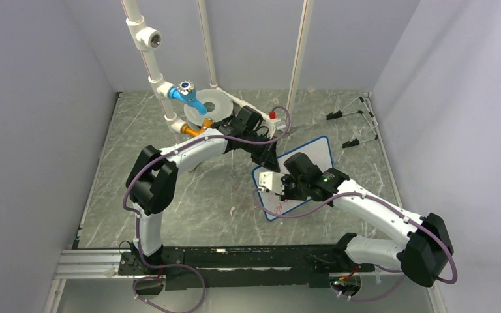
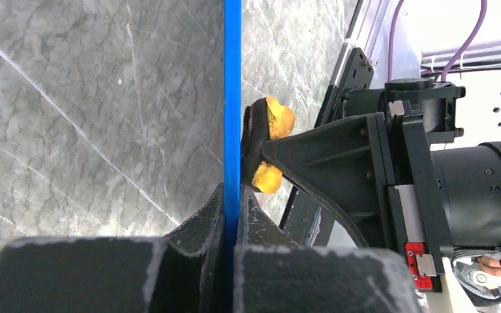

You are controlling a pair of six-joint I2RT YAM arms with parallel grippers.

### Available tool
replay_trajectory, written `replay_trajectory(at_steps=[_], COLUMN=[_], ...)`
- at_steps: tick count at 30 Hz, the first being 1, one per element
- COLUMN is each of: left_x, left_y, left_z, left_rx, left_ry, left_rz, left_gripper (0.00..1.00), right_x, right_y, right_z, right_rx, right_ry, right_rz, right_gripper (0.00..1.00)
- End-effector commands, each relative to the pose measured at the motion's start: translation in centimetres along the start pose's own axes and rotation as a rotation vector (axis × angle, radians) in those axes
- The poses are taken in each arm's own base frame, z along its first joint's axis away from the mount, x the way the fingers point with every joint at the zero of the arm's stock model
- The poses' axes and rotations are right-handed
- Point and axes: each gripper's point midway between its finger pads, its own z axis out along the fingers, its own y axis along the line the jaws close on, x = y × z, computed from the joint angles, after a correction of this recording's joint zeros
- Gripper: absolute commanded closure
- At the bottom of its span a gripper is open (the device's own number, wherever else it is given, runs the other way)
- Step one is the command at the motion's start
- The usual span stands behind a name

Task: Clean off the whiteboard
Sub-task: Erase the whiteboard at the center of the board.

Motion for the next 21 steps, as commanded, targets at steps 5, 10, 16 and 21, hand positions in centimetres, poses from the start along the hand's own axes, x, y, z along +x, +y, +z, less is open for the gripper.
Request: replay_trajectory(at_steps=[5, 10, 16, 21], left_x=[0.4, 0.4, 0.3, 0.4], left_y=[-3.2, -3.2, -3.3, -3.2], left_z=[-0.8, -0.8, -0.7, -0.7], left_rx=[0.097, 0.099, 0.102, 0.102], left_ry=[0.027, 0.028, 0.029, 0.03], left_rz=[-0.009, -0.01, -0.009, -0.008], left_gripper=[1.0, 1.0, 1.0, 1.0], right_x=[0.8, 1.1, 0.5, -0.3], right_y=[4.5, 4.9, 0.1, -6.5], right_z=[1.4, 1.5, 1.1, -2.6], right_rx=[-0.187, -0.208, 0.012, 0.3], right_ry=[0.014, 0.029, 0.019, -0.077], right_rz=[-0.128, -0.128, -0.021, 0.133], right_gripper=[1.0, 1.0, 1.0, 1.0])
